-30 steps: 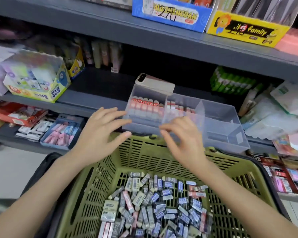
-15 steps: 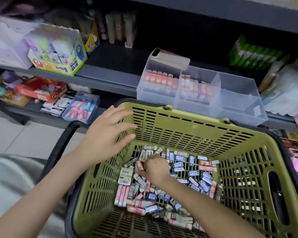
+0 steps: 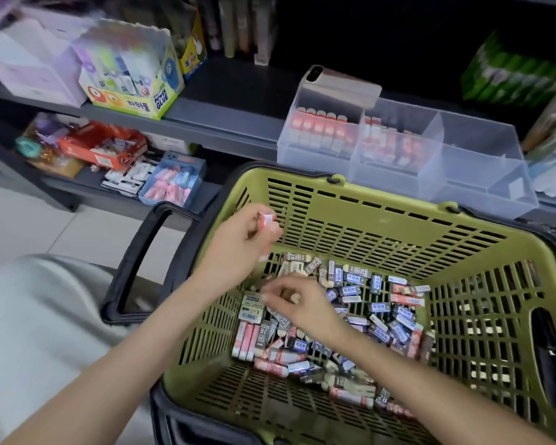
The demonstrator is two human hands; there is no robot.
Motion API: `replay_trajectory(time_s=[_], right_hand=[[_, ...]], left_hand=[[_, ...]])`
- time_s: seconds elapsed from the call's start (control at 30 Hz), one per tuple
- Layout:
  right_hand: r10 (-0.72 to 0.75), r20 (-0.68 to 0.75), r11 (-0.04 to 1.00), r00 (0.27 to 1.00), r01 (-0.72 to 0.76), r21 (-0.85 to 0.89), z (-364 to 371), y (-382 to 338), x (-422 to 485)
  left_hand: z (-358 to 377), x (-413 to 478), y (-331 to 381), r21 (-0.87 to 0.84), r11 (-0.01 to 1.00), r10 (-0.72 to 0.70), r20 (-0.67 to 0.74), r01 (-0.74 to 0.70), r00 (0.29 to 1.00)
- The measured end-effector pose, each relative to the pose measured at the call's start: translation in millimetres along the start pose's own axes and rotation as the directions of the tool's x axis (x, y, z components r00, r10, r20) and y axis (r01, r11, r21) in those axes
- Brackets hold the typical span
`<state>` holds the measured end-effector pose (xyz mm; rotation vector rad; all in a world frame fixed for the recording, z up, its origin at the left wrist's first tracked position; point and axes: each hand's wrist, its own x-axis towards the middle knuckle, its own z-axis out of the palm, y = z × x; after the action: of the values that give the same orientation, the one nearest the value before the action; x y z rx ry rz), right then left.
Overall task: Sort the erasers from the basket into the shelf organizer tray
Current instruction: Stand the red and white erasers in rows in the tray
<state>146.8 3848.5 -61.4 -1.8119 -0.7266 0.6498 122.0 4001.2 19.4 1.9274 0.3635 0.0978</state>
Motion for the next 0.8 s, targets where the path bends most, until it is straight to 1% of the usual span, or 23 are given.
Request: replay_trajectory(time_s=[0.03, 0.07, 0.1, 0.13, 0.17, 0.2, 0.23, 0.27, 0.37, 0.47, 0.53, 0.57, 0.63, 0.67, 0.73, 0.8], right_hand=[[-0.056, 0.102, 0.983, 0.993, 0.073, -0.17, 7.7, 13.0, -2.7], [-0.093, 0.237, 0.935, 0.967, 0.167, -0.312, 15.4, 25.7, -4.6], [-0.104, 0.377, 0.869, 0.92, 0.269, -0.416, 21.8, 37.4, -5.5], [-0.091, 0.49, 0.798, 0.867, 0.358, -0.484, 26.5, 47.8, -5.3], [-0.074, 0.557, 0.733, 0.827, 0.423, -0.532, 29.0, 56.0, -4.2], [-0.058, 0.586, 0.674, 0.808, 0.465, -0.575, 28.8, 61.9, -2.9], [-0.051, 0.585, 0.625, 0.809, 0.483, -0.613, 26.0, 66.1, -1.5], [-0.045, 0.56, 0.599, 0.827, 0.471, -0.647, 20.1, 69.2, -1.2], [0.015, 0.447, 0.578, 0.894, 0.357, -0.734, -12.3, 78.3, -2.1], [0.078, 0.419, 0.509, 0.904, 0.325, -0.797, -34.9, 78.4, -3.6], [0.021, 0.417, 0.519, 0.908, 0.347, -0.781, -29.9, 69.1, -4.1], [-0.038, 0.411, 0.556, 0.911, 0.361, -0.749, -22.3, 63.4, -4.1], [-0.141, 0.436, 0.634, 0.889, 0.42, -0.65, -0.5, 54.8, -1.4], [-0.164, 0.475, 0.64, 0.865, 0.46, -0.616, 11.8, 51.9, 2.3], [-0.143, 0.575, 0.613, 0.806, 0.528, -0.588, 31.9, 50.6, 12.4], [-0.088, 0.654, 0.557, 0.751, 0.582, -0.593, 40.5, 51.8, 20.3]], left_hand=[[-3.0, 2.1, 1.5, -0.124, 0.992, -0.007, -0.035, 0.002, 0.999], [-6.2, 4.3, 2.5, -0.229, 0.973, -0.017, -0.044, 0.006, 0.999], [-9.2, 6.2, 2.7, -0.303, 0.953, -0.018, -0.042, 0.004, 0.999], [-11.5, 7.0, 3.1, -0.341, 0.94, -0.012, -0.032, 0.001, 0.999], [-13.2, 7.3, 2.8, -0.37, 0.929, -0.008, -0.02, 0.0, 1.0], [-14.1, 7.0, 2.0, -0.389, 0.921, -0.01, -0.014, 0.003, 1.0], [-14.4, 6.7, 1.3, -0.402, 0.916, -0.01, -0.011, 0.004, 1.0], [-14.3, 6.0, 0.6, -0.403, 0.915, -0.009, -0.01, 0.004, 1.0], [-13.5, 4.6, 1.4, -0.394, 0.919, -0.007, 0.0, 0.006, 1.0], [-13.3, 5.5, 4.8, -0.396, 0.918, -0.008, 0.002, 0.008, 1.0], [-14.0, 6.5, 6.6, -0.418, 0.908, -0.007, 0.004, 0.009, 1.0], [-14.3, 6.7, 6.9, -0.424, 0.906, -0.007, 0.004, 0.008, 1.0], [-14.5, 6.5, 6.9, -0.425, 0.905, -0.002, 0.005, 0.003, 1.0], [-14.6, 6.2, 6.9, -0.422, 0.906, 0.003, 0.006, 0.0, 1.0], [-14.9, 5.6, 6.4, -0.418, 0.909, 0.008, 0.007, -0.004, 1.0], [-15.2, 5.1, 6.1, -0.412, 0.911, 0.012, 0.01, -0.007, 1.0]])
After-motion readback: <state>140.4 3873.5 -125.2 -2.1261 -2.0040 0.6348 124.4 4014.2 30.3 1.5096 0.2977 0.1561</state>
